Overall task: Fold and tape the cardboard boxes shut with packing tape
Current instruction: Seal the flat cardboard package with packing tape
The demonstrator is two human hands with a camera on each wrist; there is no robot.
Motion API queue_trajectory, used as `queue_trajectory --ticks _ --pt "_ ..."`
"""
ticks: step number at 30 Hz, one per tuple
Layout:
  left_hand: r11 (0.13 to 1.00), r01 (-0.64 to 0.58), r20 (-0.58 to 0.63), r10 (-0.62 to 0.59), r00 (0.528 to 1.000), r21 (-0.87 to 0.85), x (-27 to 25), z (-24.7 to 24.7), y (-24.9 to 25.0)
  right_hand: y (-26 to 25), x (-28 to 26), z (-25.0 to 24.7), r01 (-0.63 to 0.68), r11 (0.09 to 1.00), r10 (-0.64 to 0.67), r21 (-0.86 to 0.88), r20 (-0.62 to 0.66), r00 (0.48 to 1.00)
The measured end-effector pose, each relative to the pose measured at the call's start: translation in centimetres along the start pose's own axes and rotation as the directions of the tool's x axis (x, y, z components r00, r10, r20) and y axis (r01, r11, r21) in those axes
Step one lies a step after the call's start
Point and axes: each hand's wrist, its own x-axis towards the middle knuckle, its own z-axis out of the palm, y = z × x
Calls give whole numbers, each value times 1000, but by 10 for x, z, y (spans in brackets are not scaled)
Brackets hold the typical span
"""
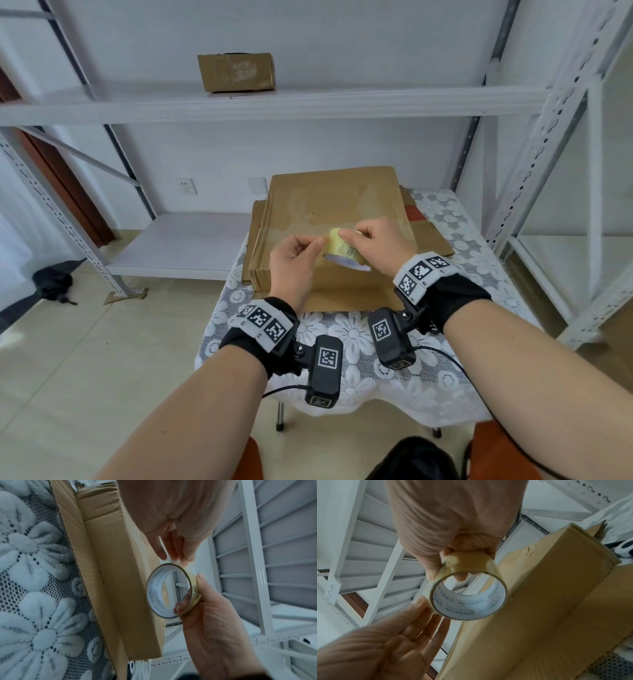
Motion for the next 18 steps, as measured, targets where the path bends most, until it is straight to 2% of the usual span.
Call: queue_trajectory --ticks 3,6,14,16,18 --pt "1000 18 -28 -18 999 -1 2 0 1 1 0 2 -2 997 0 -75 -25 1000" --pt "988 72 32 -68 997 -140 1 1 6 0 -1 0 1 992 -4 -122 -27 1000" --pt "974 87 120 -63 991 -208 -3 1 11 -2 -4 -3 20 972 -19 -232 6 1000" --pt "967 98 133 -68 989 -235 -4 0 11 -3 -5 -5 12 963 0 -270 44 999" --pt "961 110 136 -77 988 -255 -3 -4 10 -9 -6 -7 -8 956 56 -292 158 986"
